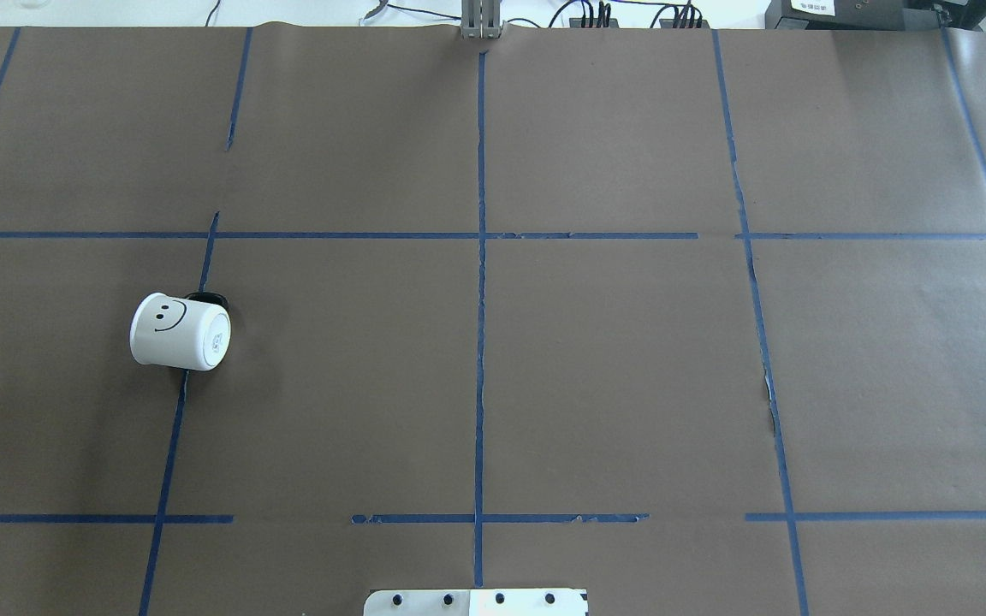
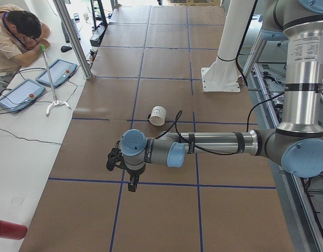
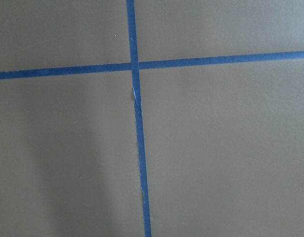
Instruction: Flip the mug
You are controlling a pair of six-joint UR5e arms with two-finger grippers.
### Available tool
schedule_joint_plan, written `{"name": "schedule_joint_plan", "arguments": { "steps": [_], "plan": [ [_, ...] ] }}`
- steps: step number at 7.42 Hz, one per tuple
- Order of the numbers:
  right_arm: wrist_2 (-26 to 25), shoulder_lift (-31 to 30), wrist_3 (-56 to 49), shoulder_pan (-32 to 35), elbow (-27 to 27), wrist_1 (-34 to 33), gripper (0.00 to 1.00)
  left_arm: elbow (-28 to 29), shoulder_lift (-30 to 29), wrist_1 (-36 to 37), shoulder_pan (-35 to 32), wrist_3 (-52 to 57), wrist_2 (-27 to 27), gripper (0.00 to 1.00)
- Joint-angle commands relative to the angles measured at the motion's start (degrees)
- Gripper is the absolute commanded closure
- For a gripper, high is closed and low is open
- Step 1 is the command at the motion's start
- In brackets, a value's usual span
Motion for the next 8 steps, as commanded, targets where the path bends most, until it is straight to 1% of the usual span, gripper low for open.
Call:
{"name": "schedule_joint_plan", "arguments": {
  "steps": [1, 2, 3, 4, 5, 6, 7, 8],
  "plan": [
    [0.0, 0.0, 0.0, 0.0, 0.0, 0.0, 0.0, -0.14, 0.02, 0.07, 0.0, -0.04, 0.24, 0.0],
    [0.0, 0.0, 0.0, 0.0, 0.0, 0.0, 0.0, -0.23, -0.06, -0.19, 0.0, 0.31, -0.36, 0.0],
    [0.0, 0.0, 0.0, 0.0, 0.0, 0.0, 0.0, -0.58, -0.15, -2.28, 0.26, 0.49, -0.46, 0.0],
    [0.0, 0.0, 0.0, 0.0, 0.0, 0.0, 0.0, -0.67, -0.15, -9.0, 1.83, 0.4, -0.55, 0.0],
    [0.0, 0.0, 0.0, 0.0, -0.09, 0.0, 0.0, -0.23, 0.02, -14.72, 5.85, -0.03, -2.29, 0.0],
    [0.0, 0.0, 0.0, 0.0, 0.0, 0.0, 0.0, -1.36, -0.06, -15.04, 8.15, -5.43, -2.65, 0.0],
    [0.0, 0.0, 0.0, 0.0, 0.0, 0.0, 0.0, -3.29, -0.15, -16.44, 13.05, -14.1, -2.13, 0.01],
    [0.0, 0.0, 0.0, 0.0, 0.0, 0.0, 0.0, -5.04, -0.07, -20.19, 16.05, -22.97, -1.17, 0.01]
  ]
}}
